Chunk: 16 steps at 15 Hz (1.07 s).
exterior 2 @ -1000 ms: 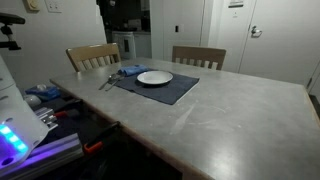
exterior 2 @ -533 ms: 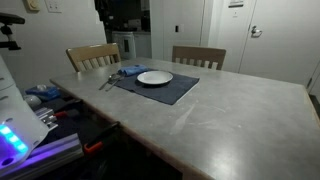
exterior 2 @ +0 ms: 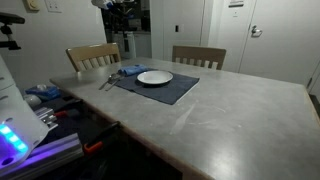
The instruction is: Wipe the white plate with the blue towel
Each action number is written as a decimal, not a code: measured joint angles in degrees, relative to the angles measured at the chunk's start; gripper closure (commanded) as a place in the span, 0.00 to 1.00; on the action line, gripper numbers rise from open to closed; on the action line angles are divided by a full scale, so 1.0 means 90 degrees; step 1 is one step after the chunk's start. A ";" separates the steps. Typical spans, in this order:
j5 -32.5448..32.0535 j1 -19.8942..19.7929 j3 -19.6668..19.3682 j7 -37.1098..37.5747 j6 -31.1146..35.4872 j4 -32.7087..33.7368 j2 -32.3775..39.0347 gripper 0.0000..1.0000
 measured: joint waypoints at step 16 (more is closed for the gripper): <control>-0.0074 0.0160 -0.0248 -0.0304 -0.0182 0.1033 0.1994 0.00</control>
